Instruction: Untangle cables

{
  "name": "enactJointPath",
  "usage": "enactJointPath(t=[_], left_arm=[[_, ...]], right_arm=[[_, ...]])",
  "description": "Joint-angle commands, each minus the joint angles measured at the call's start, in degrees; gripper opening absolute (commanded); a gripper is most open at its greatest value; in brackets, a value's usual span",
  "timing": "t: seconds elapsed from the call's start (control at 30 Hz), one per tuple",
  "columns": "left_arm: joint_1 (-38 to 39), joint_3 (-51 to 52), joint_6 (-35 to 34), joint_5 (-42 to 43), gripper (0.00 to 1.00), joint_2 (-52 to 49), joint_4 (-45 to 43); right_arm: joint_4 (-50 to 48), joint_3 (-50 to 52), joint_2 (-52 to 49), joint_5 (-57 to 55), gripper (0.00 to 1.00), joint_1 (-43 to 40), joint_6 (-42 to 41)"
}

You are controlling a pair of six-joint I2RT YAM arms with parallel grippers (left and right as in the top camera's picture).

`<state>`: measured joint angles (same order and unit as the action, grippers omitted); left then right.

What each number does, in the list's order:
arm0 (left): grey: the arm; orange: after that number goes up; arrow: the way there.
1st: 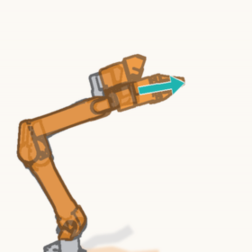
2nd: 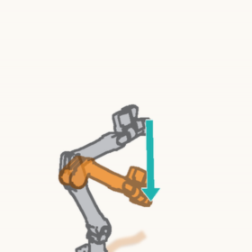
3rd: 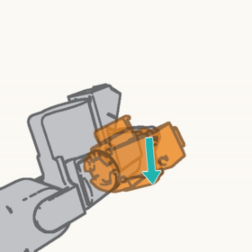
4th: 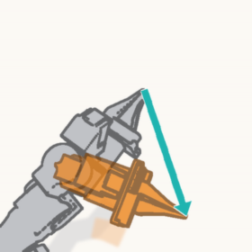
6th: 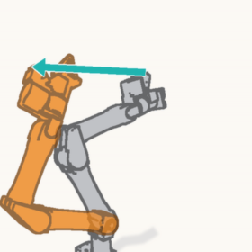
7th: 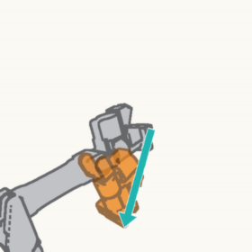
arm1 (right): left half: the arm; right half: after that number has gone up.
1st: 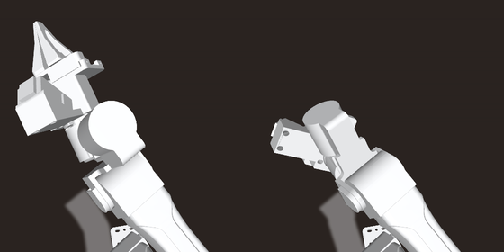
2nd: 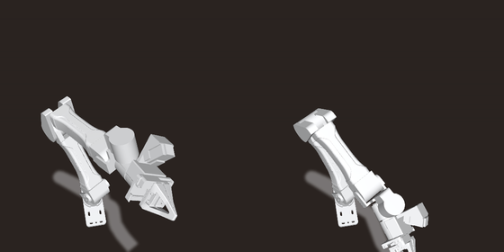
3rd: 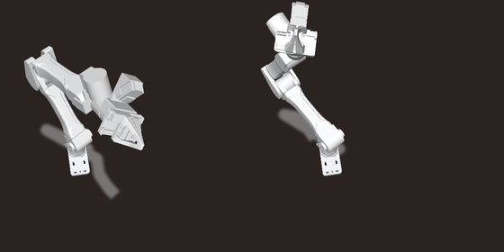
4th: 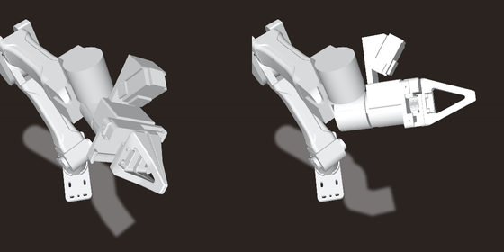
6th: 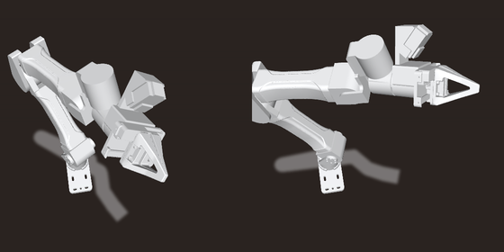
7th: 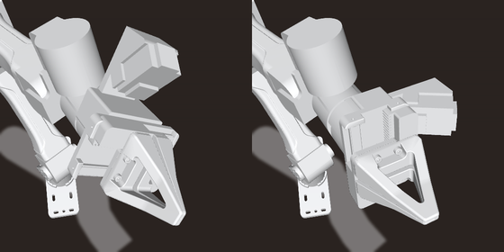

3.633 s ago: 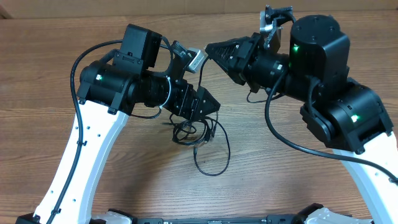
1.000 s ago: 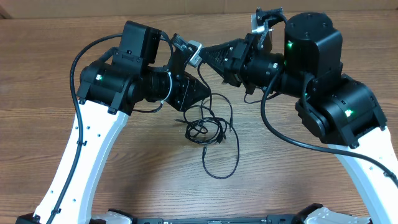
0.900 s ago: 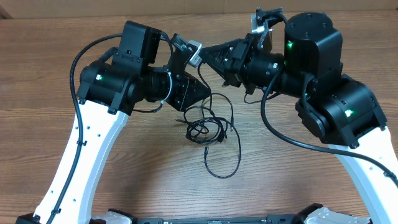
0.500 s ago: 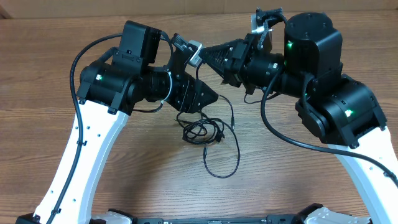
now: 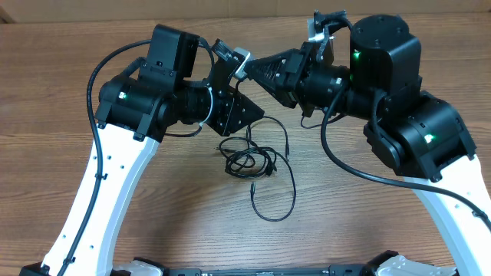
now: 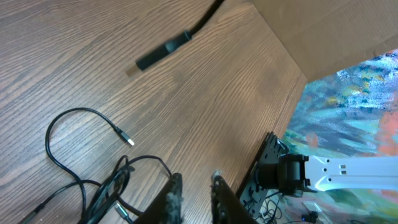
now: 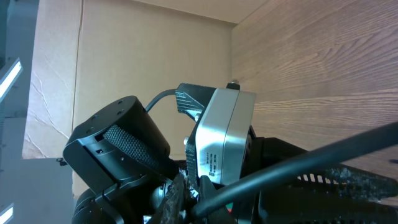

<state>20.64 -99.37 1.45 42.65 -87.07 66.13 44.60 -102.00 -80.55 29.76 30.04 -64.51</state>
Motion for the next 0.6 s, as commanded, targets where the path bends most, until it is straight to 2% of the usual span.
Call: enactJointPath(t=[0.0,0.23,0.57], left_arm=[[0.3,0.3,-0.2,0.9,0.15,0.1,0.1],[0.3,0.3,-0.3,0.8,0.05,0.1,0.1],[0.3,0.3,-0.4,0.4,0.04,0.1,1.3]], right_arm=[[-0.4,-0.4,0.1,-0.2,0.04,-0.2,-0.2],[-0.3,-0.4,0.1,-0.6,0.04,-1.1,-0.2],[2.7,-0.4,0.0,-0.6,0.04,-5.1,0.5]])
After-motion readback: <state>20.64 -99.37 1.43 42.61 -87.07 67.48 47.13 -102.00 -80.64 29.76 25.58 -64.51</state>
